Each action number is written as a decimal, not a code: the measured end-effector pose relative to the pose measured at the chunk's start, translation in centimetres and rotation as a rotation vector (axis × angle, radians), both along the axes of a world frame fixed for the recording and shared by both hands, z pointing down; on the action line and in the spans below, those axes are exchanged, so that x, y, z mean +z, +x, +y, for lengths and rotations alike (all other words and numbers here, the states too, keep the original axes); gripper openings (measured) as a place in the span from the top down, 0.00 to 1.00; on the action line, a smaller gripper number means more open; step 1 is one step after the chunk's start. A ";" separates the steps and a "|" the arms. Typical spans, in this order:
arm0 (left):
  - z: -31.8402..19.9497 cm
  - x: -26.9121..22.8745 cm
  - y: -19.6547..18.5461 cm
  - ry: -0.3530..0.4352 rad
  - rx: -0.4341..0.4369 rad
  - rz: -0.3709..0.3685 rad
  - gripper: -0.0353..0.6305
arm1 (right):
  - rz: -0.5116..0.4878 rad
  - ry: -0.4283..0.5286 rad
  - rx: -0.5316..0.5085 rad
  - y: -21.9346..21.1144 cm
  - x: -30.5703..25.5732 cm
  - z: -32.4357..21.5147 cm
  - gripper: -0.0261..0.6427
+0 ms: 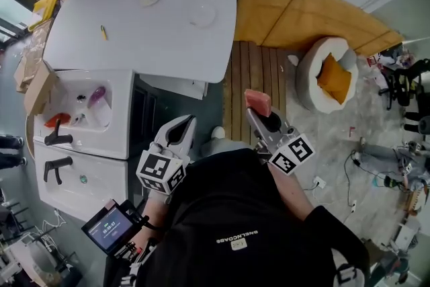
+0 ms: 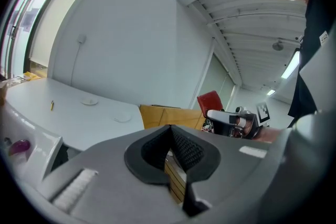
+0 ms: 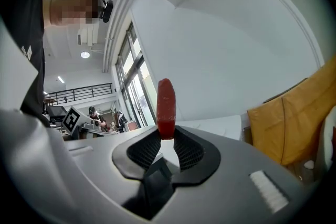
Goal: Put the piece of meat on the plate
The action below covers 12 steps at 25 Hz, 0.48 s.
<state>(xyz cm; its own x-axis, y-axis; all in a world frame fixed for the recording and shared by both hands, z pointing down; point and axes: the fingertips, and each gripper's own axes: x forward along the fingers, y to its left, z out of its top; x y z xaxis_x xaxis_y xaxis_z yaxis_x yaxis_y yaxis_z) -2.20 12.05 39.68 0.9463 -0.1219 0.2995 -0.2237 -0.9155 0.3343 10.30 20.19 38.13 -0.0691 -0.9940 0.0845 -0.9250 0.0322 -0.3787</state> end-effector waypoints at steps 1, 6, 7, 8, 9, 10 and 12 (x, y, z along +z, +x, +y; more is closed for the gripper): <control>-0.2 0.0 0.9 0.003 -0.002 -0.001 0.92 | -0.001 0.000 -0.003 0.7 0.1 -0.2 0.84; -0.9 0.0 4.8 0.007 -0.006 -0.013 0.92 | -0.015 -0.003 -0.016 4.3 0.4 -1.0 0.84; -1.0 0.0 5.4 0.007 -0.006 -0.015 0.92 | -0.022 -0.003 -0.014 4.9 0.5 -1.2 0.84; -1.0 0.1 5.9 0.008 -0.005 -0.019 0.92 | -0.027 -0.004 -0.013 5.4 0.6 -1.3 0.84; -1.0 0.1 6.5 0.009 -0.003 -0.021 0.92 | -0.030 -0.004 -0.012 5.9 0.7 -1.4 0.84; -1.1 0.1 6.9 0.009 0.000 -0.023 0.92 | -0.032 -0.005 -0.010 6.4 0.8 -1.6 0.84; -1.2 0.1 7.7 0.007 0.010 -0.026 0.92 | -0.036 -0.008 -0.006 7.1 1.0 -1.8 0.84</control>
